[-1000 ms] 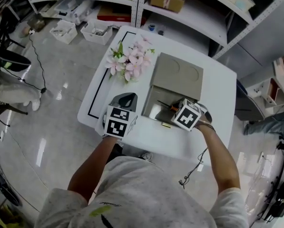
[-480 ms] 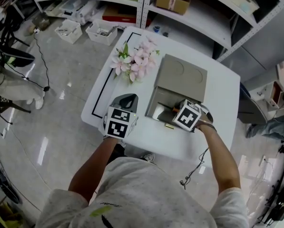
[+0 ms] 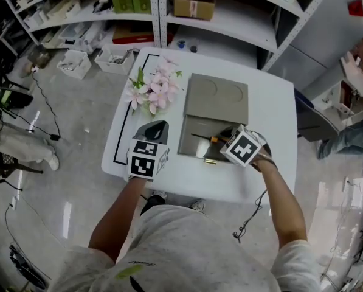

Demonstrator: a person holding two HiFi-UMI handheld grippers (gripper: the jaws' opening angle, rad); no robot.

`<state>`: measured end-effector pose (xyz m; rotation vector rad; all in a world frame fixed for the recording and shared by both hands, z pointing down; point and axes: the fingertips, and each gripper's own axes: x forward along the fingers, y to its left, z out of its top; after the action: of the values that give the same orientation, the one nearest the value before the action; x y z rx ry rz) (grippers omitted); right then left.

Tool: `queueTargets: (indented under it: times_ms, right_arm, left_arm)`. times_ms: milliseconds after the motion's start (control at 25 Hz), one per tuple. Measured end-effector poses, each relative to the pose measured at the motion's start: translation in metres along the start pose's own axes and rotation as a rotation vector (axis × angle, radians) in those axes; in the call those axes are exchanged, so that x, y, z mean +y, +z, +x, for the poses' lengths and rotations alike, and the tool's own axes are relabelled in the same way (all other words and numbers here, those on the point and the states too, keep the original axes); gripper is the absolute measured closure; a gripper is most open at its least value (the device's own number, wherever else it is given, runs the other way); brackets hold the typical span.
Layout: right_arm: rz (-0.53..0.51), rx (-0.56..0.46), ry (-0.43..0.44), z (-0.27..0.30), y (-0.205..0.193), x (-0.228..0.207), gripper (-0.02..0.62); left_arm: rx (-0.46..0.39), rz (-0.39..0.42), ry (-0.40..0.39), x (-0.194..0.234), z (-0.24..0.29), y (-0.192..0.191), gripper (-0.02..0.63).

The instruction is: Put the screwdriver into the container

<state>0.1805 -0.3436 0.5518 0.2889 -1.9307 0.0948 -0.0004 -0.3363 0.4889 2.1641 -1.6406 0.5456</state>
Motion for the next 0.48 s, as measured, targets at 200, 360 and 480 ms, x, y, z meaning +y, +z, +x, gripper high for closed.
queueTargets:
  times_ms: [200, 360, 480]
  right_arm:
    - [0.153, -0.185, -0.084, -0.045, 0.006, -0.011, 0.522]
    - [0.306, -0.355, -0.172, -0.085, 0.001, -0.020, 0.534]
    - [0.425, -0.471, -0.236, -0.112, -0.009, -0.023, 0.552]
  left_arm:
    - [-0.025, 0.034, -0.028, -0.007, 0.006, 0.021, 0.603]
    - [-0.035, 0.070, -0.066, -0.020, 0.011, 0.032, 0.603]
    - [-0.040, 0.085, -0.089, -0.030, 0.013, 0.036, 0.603]
